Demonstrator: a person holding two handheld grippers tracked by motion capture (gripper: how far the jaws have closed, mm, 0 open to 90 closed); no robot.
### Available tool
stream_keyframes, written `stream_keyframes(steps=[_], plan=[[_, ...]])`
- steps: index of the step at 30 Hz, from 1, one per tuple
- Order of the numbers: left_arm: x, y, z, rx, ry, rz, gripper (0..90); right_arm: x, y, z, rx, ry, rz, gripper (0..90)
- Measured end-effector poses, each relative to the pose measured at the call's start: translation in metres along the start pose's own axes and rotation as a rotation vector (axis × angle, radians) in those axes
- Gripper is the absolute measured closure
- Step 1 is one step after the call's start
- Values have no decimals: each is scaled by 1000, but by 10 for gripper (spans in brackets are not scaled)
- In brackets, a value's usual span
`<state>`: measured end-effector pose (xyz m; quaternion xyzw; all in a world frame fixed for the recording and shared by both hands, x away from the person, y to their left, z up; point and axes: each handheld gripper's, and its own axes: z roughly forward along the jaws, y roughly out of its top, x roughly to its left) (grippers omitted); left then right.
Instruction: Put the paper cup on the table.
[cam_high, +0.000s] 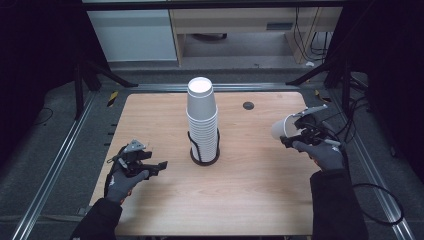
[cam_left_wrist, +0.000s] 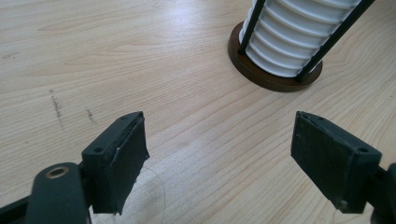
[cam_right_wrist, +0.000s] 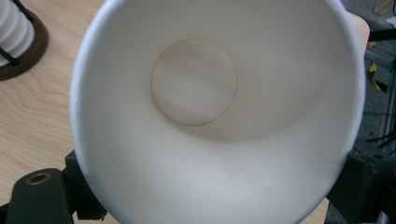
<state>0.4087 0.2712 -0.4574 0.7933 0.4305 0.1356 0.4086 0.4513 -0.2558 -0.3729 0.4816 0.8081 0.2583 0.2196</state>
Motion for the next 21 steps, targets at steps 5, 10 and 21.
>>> stream_keyframes(steps=[5, 10, 21], plan=[[0, 0, 2, 8, -1, -2, 176, -4, 5, 11, 60, -14, -4, 127], [0, -1, 3, 15, 0, 4, 176, -7, 11, 24, 111, -35, -4, 126], [4, 0, 0, 8, 9, -3, 176, -11, 11, 42, 255, -21, -26, 126]])
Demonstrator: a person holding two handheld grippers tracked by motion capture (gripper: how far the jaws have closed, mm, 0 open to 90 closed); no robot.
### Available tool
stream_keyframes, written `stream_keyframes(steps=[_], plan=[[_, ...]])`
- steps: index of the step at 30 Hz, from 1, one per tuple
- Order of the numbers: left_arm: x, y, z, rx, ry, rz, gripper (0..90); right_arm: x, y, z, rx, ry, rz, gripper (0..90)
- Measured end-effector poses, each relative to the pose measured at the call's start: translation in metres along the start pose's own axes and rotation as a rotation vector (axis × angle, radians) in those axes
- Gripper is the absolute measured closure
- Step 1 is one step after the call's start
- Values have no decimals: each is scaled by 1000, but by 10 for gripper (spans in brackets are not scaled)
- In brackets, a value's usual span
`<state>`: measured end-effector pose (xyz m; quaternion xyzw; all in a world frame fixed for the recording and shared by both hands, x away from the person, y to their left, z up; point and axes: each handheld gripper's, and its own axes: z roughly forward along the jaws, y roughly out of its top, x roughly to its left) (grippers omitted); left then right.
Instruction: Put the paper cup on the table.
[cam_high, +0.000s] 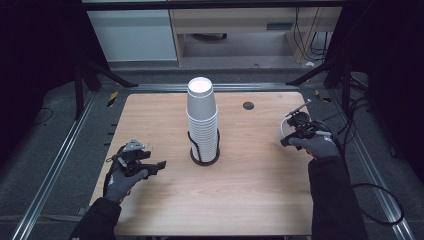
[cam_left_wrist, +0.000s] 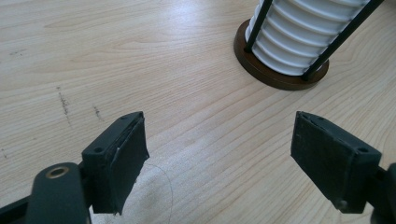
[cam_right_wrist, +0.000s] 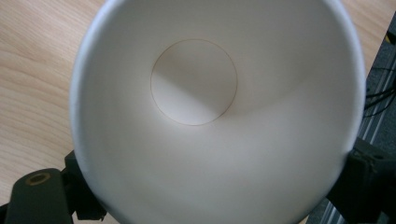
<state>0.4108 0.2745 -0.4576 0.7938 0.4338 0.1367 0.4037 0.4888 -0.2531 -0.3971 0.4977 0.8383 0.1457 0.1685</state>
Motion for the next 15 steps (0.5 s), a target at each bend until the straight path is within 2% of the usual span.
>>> stream_keyframes(steps=[4, 15], plan=[[0, 0, 0, 0, -1, 1, 176, -1, -2, 4, 32, -5, -23, 126], [0, 0, -1, 0, -1, -3, 176, -6, 2, 12, 145, -34, -38, 126]])
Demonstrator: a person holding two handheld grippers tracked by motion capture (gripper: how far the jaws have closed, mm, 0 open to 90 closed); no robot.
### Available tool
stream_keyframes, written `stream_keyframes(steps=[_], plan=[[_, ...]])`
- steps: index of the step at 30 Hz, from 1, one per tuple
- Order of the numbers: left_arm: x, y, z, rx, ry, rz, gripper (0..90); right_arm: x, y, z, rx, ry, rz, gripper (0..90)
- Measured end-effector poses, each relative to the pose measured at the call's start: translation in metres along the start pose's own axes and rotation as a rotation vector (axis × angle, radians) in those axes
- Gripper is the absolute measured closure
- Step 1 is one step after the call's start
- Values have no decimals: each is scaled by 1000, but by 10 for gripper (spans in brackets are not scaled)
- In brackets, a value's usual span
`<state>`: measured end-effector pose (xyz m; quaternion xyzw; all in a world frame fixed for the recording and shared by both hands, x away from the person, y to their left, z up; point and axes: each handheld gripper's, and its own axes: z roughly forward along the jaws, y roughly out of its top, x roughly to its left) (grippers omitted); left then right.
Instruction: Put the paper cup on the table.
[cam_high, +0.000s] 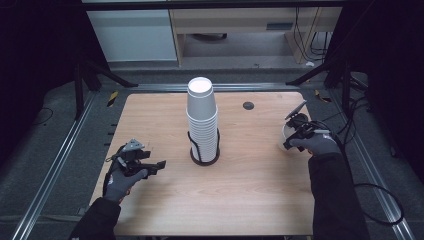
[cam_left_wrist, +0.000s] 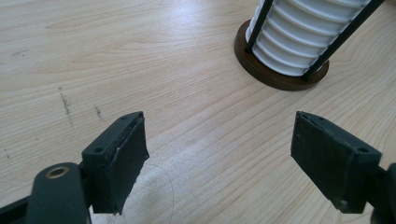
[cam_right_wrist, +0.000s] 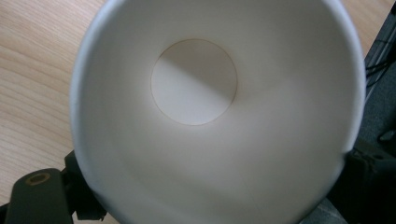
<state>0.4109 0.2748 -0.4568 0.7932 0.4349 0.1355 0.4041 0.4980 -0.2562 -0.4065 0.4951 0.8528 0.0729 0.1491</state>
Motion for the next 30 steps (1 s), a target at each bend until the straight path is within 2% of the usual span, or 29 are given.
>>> stream_keyframes(steps=[5, 17, 30], plan=[[0, 0, 0, 3, -2, 5, 176, -2, -1, 4, 25, 7, 4, 126], [0, -1, 2, 11, -6, 7, 176, -2, -2, 12, 105, 36, -32, 123], [0, -1, 2, 13, -9, 9, 176, -1, 1, 15, 128, 44, -41, 109]])
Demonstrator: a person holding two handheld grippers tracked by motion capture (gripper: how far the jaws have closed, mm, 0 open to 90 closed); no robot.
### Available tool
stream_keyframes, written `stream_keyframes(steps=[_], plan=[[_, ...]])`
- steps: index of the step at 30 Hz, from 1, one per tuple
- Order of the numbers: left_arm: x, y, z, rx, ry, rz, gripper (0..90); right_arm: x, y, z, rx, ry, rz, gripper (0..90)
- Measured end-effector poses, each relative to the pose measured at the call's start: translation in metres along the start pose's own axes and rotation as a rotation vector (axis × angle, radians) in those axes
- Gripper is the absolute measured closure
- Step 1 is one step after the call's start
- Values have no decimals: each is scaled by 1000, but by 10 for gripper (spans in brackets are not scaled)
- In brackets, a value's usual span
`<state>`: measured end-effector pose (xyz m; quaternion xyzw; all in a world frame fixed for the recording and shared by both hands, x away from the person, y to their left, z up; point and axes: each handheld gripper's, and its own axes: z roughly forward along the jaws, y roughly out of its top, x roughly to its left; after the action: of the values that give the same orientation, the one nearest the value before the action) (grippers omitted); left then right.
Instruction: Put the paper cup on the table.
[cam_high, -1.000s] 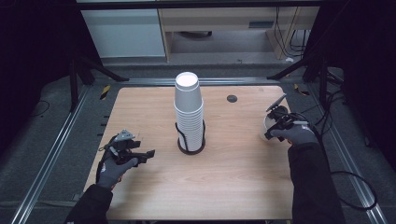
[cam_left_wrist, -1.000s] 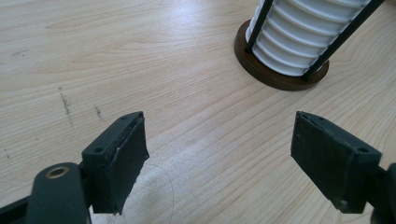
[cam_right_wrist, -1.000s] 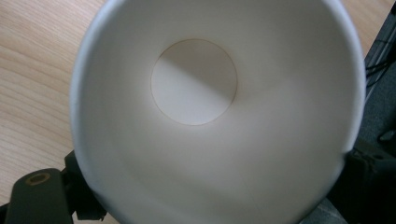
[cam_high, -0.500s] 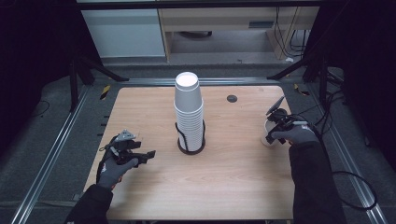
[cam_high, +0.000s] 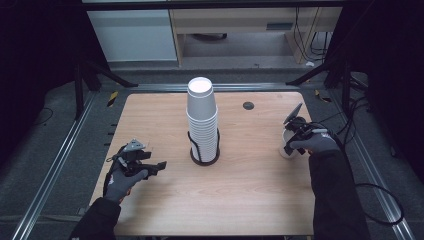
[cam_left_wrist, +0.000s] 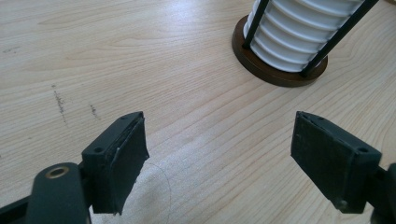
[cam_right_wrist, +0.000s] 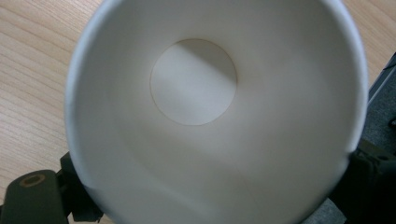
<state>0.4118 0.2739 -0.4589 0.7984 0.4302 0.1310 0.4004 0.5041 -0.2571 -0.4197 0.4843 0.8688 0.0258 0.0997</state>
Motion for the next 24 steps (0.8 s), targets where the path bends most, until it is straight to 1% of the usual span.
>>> stream_keyframes(steps=[4, 9, 12, 13, 20, 24], plan=[[0, 0, 0, 1, -1, 0, 176, 1, 0, 3, 12, 4, -7, 104], [0, 0, 0, 2, -1, 1, 175, 2, 0, 5, 1, 3, -18, 90], [0, 0, 0, 3, -1, 0, 175, 2, -1, 5, -8, 18, -25, 54], [0, 0, 0, 3, -1, 1, 175, 2, -1, 5, -10, 26, -20, 44], [0, 0, 0, 0, -2, 0, 175, 0, -2, -3, -68, 23, 2, 17], [0, 0, 0, 3, -1, 1, 174, 0, -3, -9, -109, 27, -1, 15]])
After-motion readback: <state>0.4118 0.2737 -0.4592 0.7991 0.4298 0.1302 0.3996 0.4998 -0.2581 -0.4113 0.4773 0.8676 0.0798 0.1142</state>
